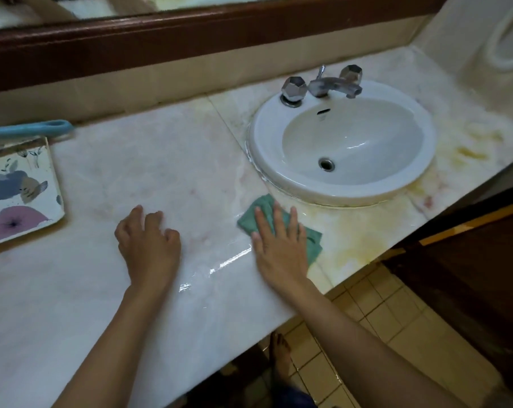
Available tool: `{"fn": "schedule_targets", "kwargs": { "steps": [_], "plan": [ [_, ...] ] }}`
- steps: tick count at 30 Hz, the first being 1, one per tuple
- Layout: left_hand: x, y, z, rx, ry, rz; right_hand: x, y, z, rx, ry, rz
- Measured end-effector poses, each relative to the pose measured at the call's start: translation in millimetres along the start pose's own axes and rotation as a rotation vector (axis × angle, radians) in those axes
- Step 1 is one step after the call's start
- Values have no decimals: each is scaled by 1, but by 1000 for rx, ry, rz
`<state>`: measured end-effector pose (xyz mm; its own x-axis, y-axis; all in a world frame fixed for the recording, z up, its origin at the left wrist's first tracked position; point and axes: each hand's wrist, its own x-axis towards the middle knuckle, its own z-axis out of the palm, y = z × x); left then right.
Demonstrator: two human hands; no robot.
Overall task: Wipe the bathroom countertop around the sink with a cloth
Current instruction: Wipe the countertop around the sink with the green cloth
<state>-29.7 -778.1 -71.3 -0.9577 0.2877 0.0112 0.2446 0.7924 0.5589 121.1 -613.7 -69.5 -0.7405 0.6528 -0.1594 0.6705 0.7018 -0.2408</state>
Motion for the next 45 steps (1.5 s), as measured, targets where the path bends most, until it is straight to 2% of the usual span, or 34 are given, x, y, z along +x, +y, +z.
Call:
{"fn": "schedule_targets", "kwargs": {
  "steps": [3, 6, 8, 13, 17, 21, 23, 27, 35, 37, 40, 45],
  "plan": [
    [-16, 30, 13, -140, -51, 132, 24, -13, 1, -4, -7, -126],
    [-31, 53, 32, -262, -130, 114, 31, -6, 0, 31, 11, -114],
    [-37, 51, 41, -224, -117, 85, 20, 9, -1, 55, 41, -42],
    [-45, 43, 45, -75, -120, 195, -28, 88, -15, 2, 67, 124],
    [-49, 47, 46, -23, -106, 212, -32, 151, -31, 51, 110, 336],
    [-49, 48, 49, 9, -86, 213, -24, 144, -34, 173, 135, 420],
    [-49, 51, 50, 14, -73, 207, -31, 122, -28, 129, 147, 375],
    [-50, 55, 51, 30, -42, 198, -42, 62, -15, 41, 78, 140],
    [-48, 51, 52, 83, -46, 222, 29, 4, 1, 5, -8, -159],
    [-48, 48, 52, 72, -56, 224, 39, 9, -2, -7, -8, -166],
    [-47, 45, 52, 58, -59, 224, 26, 40, -10, 25, 27, -65],
    [-50, 43, 52, 22, -80, 222, -26, 138, -23, -32, 87, 79]
  ]
}}
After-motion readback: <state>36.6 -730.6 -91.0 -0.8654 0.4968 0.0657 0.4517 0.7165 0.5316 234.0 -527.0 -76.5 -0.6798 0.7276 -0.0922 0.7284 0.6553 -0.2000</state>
